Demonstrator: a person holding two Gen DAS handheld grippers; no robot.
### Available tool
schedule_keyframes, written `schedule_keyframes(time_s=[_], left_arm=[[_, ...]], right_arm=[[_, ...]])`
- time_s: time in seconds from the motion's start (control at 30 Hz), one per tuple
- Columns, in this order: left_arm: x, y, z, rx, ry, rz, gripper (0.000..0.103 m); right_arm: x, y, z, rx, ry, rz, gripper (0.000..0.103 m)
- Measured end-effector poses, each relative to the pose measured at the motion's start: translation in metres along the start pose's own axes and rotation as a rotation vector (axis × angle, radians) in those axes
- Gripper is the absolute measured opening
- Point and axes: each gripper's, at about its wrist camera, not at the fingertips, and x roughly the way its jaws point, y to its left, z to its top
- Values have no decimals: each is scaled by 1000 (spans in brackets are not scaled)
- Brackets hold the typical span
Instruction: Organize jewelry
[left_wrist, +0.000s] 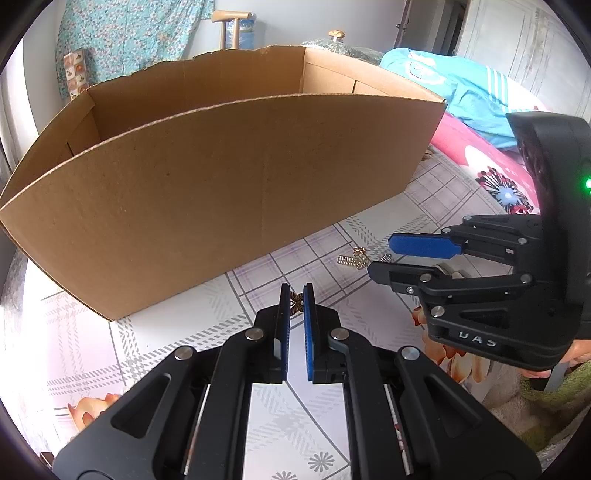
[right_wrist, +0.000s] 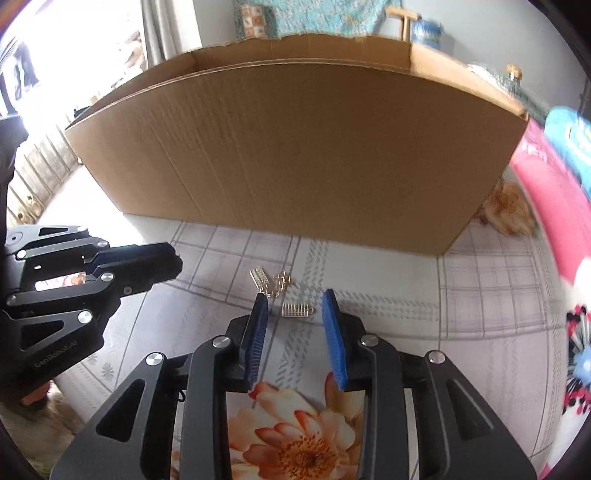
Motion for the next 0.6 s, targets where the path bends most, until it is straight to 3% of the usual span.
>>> schedule_keyframes(time_s=[0.03, 0.4, 0.6], left_arm=[[0, 0, 0, -1, 0, -1, 6], [-2, 2, 0, -7, -7, -4, 6], [-19, -1, 0, 4, -42, -19, 6]], right_arm=[[-1, -1, 1, 8, 7, 8, 15], [-13, -15, -6, 70, 1, 27, 15], [-36, -19, -3, 95, -45, 35, 15]])
